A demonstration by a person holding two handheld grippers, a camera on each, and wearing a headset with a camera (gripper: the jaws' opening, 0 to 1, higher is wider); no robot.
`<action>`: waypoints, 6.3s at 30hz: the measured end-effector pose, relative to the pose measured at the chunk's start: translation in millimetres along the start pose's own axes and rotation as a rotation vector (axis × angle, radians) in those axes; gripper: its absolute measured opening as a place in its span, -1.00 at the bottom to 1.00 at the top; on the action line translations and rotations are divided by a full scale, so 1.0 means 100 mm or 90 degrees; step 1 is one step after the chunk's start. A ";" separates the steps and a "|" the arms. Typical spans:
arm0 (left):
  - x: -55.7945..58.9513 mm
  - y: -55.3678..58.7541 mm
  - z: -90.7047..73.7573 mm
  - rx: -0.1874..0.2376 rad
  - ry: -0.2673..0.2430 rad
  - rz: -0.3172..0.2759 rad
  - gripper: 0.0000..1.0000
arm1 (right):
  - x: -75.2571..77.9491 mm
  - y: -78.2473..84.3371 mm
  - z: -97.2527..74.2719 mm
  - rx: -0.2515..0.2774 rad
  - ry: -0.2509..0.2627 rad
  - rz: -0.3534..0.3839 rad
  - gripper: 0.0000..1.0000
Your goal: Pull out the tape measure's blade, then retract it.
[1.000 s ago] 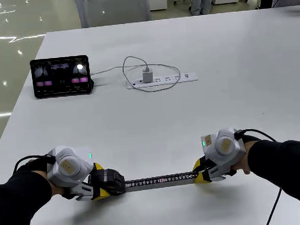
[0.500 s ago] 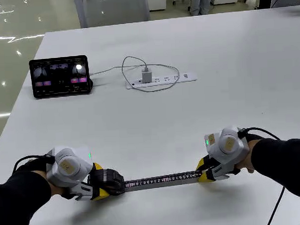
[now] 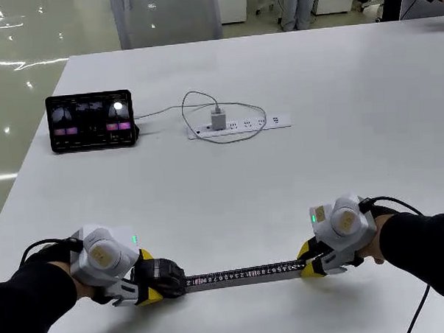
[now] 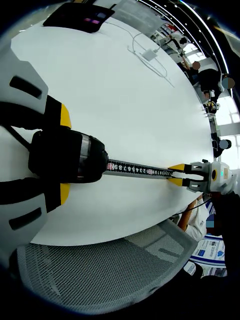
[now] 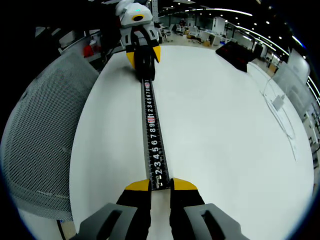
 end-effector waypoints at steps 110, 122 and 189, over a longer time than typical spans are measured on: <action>0.03 -0.05 -0.26 -0.005 0.012 -0.063 0.98 | -0.05 -0.06 -0.22 -0.056 0.003 -0.038 0.61; 0.08 0.00 -0.34 0.059 -0.025 -0.177 0.98 | -0.06 -0.08 -0.24 0.002 0.051 0.075 0.98; 0.76 0.68 -0.84 0.202 -0.264 -0.370 0.98 | -0.95 0.68 -0.94 0.217 0.288 0.312 0.98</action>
Point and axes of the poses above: the centre of the closed fingertips' face, and the gripper's own axes: z roughly forward along the fingers, x roughly to its right, y roughly out of its underside, the point moved 4 cm from there along -z, roughly backward along the fingers, and after that the axes turned 2 degrees about -x, right-handed, at the moved point
